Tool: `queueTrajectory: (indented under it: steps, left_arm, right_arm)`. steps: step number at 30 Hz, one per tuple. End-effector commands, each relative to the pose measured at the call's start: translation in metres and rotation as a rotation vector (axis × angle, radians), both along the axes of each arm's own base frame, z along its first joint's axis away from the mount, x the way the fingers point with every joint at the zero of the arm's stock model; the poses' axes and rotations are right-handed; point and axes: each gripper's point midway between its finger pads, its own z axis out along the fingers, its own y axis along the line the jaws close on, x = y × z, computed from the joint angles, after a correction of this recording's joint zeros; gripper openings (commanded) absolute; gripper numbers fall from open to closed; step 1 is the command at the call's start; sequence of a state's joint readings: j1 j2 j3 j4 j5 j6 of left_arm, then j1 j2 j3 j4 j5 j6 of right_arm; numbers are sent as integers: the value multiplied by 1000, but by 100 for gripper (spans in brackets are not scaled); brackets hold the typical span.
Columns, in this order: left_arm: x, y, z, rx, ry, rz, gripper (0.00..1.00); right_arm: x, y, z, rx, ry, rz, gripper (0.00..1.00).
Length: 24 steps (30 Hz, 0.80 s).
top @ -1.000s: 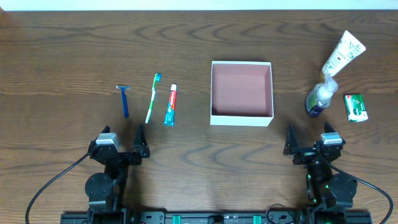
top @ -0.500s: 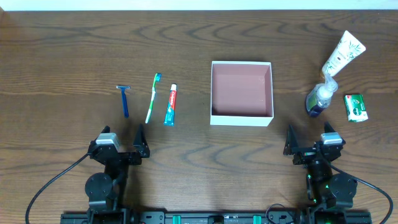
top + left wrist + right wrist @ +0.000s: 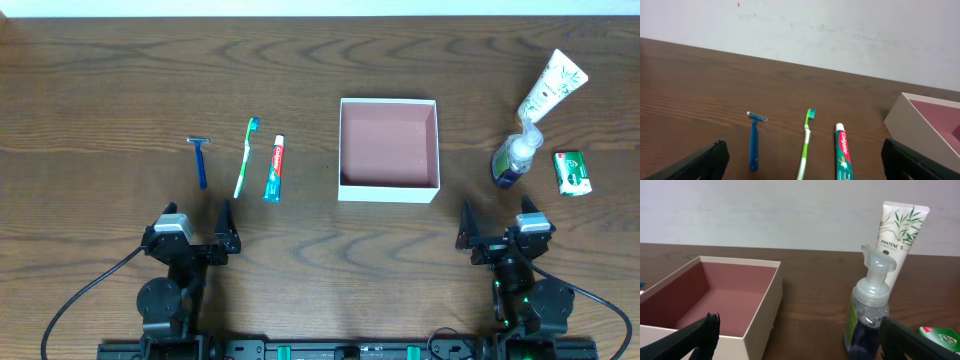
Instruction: Pack container
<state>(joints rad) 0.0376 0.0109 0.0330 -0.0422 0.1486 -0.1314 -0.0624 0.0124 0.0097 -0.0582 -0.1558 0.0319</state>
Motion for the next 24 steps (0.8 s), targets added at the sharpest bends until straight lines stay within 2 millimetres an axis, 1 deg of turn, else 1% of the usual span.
queueTrajectory:
  steps: [1,15,18,20,22,23,24]
  left_arm:
    - [0,3,-16,-1,35,15,98]
    - [0,3,-16,0,34,16,98]
    - [1,10,-15,8,33,58,98]
    - [1,11,-16,8,34,59,98]
    - [0,5,-17,-22,39,33,98]
    - [0,0,-14,-41,30,1,98]
    - [0,-10,-9,-54,11,-56,98]
  right_arm:
    - [0,2,-1,-19,-2,6,99]
    - [0,2,-1,-19,-2,6,99]
    - [0,2,-1,-19,-2,6,99]
    - [0,2,-1,-19,-2,6,99]
    - [0,2,-1,-19,-2,6,99]
    - [0,2,-1,-19,-2,6,99]
    - [0,2,-1,-19,-2,6,99]
